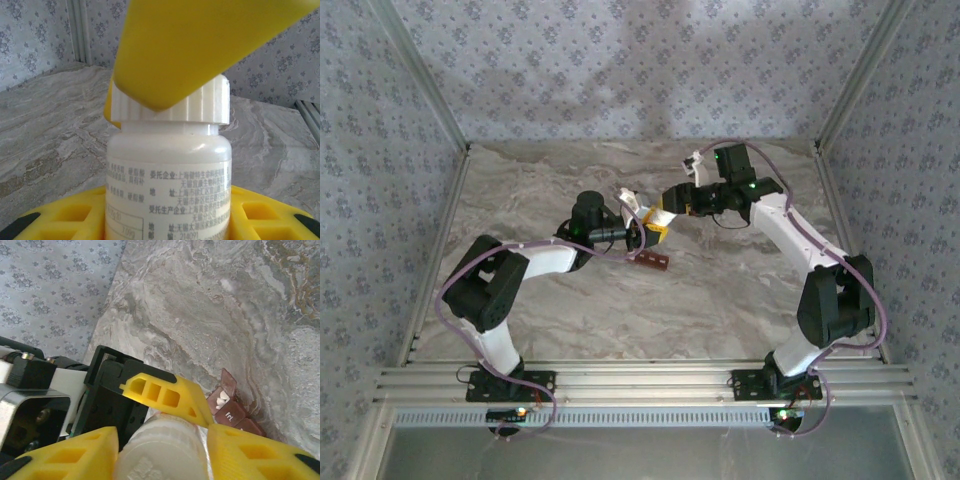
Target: Sort the pills into containers
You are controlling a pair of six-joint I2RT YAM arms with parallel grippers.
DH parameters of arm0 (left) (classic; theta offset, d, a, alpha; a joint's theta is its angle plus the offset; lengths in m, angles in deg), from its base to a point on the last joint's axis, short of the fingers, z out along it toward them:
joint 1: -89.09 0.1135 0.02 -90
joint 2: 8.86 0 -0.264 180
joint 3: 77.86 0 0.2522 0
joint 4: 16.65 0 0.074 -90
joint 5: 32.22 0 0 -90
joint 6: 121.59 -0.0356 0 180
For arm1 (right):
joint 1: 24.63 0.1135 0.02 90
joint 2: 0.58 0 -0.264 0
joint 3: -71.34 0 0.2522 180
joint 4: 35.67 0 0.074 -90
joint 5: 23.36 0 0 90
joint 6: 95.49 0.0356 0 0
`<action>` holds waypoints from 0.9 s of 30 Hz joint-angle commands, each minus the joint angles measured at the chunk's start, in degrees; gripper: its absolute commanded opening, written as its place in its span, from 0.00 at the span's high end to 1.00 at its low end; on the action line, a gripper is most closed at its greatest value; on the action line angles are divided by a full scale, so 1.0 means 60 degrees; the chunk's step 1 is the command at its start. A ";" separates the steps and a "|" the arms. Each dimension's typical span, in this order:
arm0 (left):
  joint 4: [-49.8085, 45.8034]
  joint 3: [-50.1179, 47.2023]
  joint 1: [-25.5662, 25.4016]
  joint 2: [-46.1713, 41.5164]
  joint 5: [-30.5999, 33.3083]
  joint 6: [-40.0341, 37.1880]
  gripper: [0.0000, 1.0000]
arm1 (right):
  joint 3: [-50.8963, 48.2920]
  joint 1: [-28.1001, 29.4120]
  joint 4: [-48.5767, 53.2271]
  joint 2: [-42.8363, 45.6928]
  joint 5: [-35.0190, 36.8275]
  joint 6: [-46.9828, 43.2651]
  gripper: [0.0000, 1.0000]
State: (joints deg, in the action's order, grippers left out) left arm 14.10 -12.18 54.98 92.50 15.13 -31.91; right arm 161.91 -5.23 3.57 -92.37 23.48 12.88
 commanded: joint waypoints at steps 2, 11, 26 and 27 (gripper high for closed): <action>0.0248 0.0297 0.0038 -0.0238 -0.0117 0.0067 1.00 | 0.0020 0.0064 0.0109 -0.0074 0.0123 0.0241 0.53; 0.0264 0.0186 -0.0288 -0.0326 0.1472 -0.0384 1.00 | -0.0785 0.0942 -0.0832 0.0093 0.2216 0.2753 0.55; 0.1207 -0.0042 -0.0709 0.0094 0.2787 -0.0446 1.00 | -0.1082 0.1322 -0.1544 0.0437 0.3871 0.4896 0.56; 0.1248 -0.0033 -0.0688 0.0126 0.2788 -0.0445 1.00 | -0.1010 0.1257 -0.1489 0.0486 0.3868 0.4854 0.55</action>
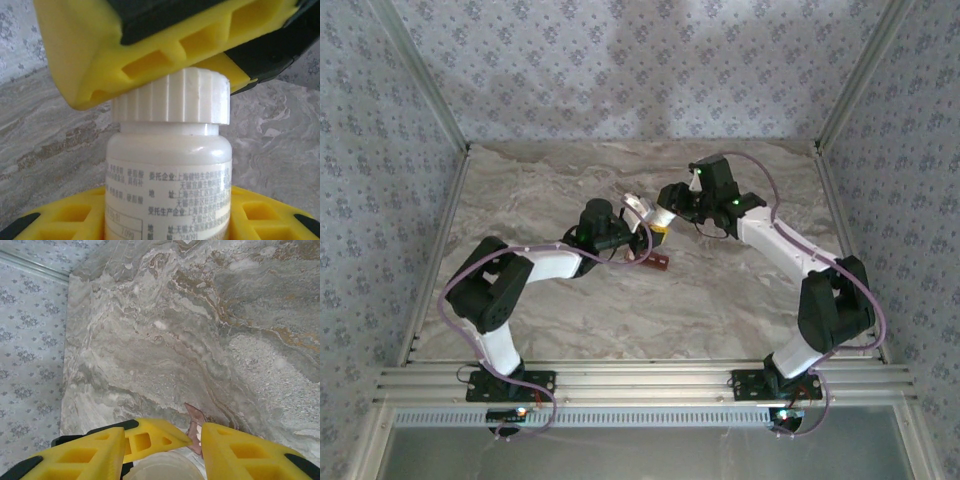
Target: Sort the pills into containers
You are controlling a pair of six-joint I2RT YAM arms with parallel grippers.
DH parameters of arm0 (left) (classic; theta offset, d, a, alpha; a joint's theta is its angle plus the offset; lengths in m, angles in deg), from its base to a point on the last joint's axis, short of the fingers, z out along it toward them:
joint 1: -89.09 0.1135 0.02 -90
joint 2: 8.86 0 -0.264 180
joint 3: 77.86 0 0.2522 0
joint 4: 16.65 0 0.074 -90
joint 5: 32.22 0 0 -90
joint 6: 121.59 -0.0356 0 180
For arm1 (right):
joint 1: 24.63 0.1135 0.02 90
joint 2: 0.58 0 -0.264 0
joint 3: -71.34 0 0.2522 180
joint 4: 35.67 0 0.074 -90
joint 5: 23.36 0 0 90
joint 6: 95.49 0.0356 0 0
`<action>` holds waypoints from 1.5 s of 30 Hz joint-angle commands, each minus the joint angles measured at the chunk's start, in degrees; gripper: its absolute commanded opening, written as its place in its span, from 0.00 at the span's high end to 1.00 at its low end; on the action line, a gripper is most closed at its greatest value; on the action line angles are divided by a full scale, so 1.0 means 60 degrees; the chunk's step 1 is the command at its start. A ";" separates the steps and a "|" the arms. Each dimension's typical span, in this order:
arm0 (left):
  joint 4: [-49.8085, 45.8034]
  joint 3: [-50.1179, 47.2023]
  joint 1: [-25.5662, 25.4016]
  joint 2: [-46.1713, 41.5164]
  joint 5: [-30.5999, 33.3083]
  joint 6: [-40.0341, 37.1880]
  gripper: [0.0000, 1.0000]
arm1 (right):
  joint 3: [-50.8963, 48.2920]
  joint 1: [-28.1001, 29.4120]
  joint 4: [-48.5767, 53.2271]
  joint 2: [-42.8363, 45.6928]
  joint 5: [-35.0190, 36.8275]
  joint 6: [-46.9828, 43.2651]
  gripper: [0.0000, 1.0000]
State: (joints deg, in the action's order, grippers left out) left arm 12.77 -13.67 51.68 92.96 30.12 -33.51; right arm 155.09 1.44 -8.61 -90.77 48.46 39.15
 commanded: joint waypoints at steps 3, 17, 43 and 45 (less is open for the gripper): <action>0.1643 0.0221 -0.0065 0.0161 0.0259 -0.0142 1.00 | 0.0308 -0.0111 0.0794 0.0437 -0.0252 0.0379 0.45; 0.2054 0.0250 0.0387 0.0256 -0.0355 -0.0001 1.00 | 0.1308 -0.0979 0.2001 0.1004 0.0973 0.0296 0.11; 0.2035 0.1390 0.0505 0.0747 -0.0663 0.0622 1.00 | 0.3613 -0.1444 0.3590 0.0500 0.0377 0.1559 0.06; 0.2061 0.1380 0.0542 0.0713 -0.0739 0.0660 1.00 | 0.3627 -0.1402 0.3646 0.0518 0.0463 0.1515 0.06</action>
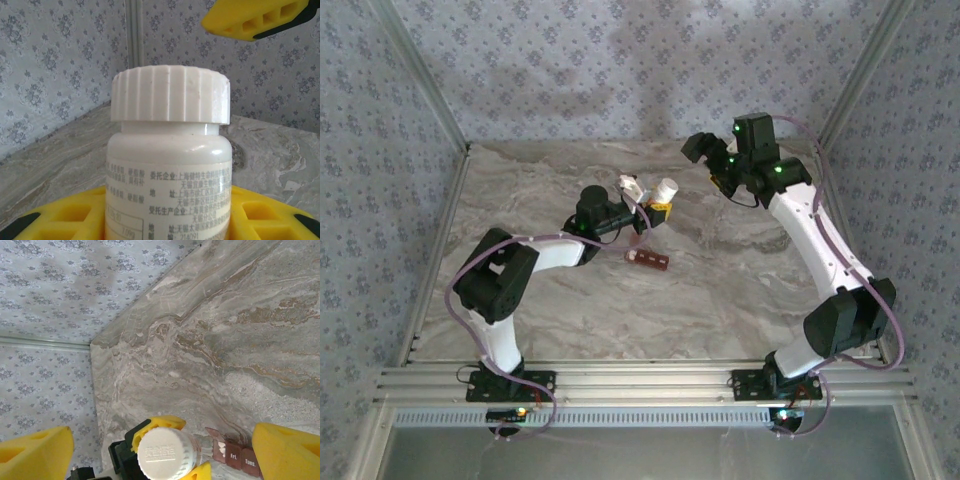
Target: Sort the pills into containers
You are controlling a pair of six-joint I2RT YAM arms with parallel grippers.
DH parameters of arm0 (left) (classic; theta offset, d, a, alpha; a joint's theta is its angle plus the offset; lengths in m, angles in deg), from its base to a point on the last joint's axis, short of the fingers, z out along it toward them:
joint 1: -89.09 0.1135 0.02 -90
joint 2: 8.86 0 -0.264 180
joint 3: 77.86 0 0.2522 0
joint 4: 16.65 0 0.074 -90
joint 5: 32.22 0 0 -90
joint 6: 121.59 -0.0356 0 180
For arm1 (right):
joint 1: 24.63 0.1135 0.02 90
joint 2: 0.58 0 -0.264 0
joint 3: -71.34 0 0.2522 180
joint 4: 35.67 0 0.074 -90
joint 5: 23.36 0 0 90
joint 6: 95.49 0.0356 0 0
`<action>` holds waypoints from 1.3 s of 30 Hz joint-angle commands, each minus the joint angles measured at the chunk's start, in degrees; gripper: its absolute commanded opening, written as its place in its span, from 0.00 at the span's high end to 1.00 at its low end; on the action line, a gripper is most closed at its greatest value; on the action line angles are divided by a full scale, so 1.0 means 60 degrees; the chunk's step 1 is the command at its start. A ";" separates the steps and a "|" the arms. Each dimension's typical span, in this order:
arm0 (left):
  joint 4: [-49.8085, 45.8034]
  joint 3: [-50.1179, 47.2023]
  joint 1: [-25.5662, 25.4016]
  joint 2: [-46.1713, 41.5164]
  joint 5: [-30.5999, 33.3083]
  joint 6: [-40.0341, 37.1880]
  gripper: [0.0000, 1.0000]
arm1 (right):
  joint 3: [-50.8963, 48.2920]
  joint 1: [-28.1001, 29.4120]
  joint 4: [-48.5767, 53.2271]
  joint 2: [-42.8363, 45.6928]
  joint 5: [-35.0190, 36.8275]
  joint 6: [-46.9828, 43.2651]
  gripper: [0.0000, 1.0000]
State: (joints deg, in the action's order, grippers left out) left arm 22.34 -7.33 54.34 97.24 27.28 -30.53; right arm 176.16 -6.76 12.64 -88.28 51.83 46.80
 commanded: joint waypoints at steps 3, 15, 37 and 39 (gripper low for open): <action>0.0506 0.0223 0.0151 -0.0133 -0.0335 0.0203 1.00 | 0.0099 0.0066 0.0029 0.0075 0.0009 0.0172 0.06; 0.0714 -0.0223 0.0486 -0.0355 -0.0883 0.0272 1.00 | -0.0909 0.0259 -0.0994 0.0082 -0.0541 -0.1342 0.10; 0.0362 -0.0340 0.0986 -0.0520 -0.3250 0.0743 1.00 | -0.1030 0.0548 -0.1514 -0.0666 -0.3304 -0.4880 0.15; 0.0351 -0.0316 0.0994 -0.0494 -0.3281 0.0733 1.00 | -0.0958 0.0640 -0.1458 -0.0784 -0.3253 -0.4915 0.16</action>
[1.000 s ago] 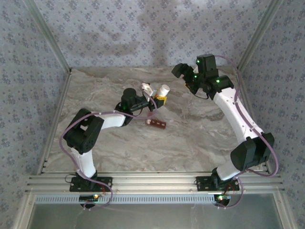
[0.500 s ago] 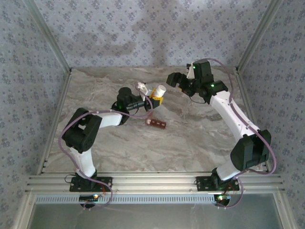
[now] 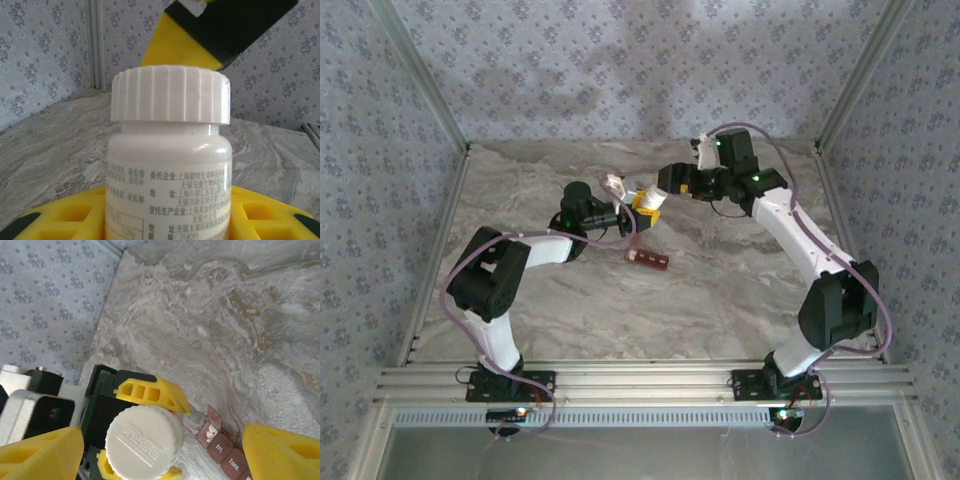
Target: Sort the pills into containers
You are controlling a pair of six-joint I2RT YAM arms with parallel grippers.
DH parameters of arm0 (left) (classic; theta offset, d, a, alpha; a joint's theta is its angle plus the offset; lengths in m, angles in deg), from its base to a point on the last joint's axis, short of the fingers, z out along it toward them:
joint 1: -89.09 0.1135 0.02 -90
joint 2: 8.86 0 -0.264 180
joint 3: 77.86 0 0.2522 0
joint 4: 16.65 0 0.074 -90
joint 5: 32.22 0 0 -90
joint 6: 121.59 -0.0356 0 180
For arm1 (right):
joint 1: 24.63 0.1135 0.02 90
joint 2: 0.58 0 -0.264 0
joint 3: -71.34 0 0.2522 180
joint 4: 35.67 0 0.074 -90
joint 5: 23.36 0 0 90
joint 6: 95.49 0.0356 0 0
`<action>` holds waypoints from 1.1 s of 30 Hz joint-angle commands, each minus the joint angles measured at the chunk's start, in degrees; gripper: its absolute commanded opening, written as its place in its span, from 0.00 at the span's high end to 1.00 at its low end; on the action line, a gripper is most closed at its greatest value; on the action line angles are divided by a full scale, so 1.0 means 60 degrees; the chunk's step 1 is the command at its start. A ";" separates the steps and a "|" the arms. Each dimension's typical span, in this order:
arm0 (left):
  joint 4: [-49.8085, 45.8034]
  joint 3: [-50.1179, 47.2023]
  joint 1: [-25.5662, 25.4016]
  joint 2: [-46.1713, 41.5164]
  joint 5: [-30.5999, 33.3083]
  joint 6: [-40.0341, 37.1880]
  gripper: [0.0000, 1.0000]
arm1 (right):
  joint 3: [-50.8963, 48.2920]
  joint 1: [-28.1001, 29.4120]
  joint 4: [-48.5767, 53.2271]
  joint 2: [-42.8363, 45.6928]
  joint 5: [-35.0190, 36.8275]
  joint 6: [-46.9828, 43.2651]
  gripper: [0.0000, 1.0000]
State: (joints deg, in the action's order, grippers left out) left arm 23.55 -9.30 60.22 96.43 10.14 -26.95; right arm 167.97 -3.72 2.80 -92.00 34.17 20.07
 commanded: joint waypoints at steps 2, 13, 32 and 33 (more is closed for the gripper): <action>0.0160 0.0046 0.0020 -0.0326 -0.0452 0.0157 1.00 | 0.0474 0.0165 0.0160 -0.0278 -0.0360 -0.0437 0.18; 0.0192 0.0015 0.0007 -0.0377 -0.0520 0.0278 1.00 | 0.0610 0.0253 0.0136 -0.0645 -0.0755 -0.0296 0.27; 0.0240 0.0061 0.0007 -0.0389 -0.0499 0.0352 1.00 | 0.0269 0.0352 0.0070 -0.0681 -0.1019 -0.0199 0.39; 0.0249 0.0057 0.0008 -0.0403 -0.0502 0.0340 1.00 | 0.0267 0.0357 0.0075 -0.0700 -0.1005 -0.0190 0.39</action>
State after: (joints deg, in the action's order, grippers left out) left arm 23.41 -9.30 60.20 96.43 8.88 -25.46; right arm 169.89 -1.95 3.15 -95.32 29.43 19.02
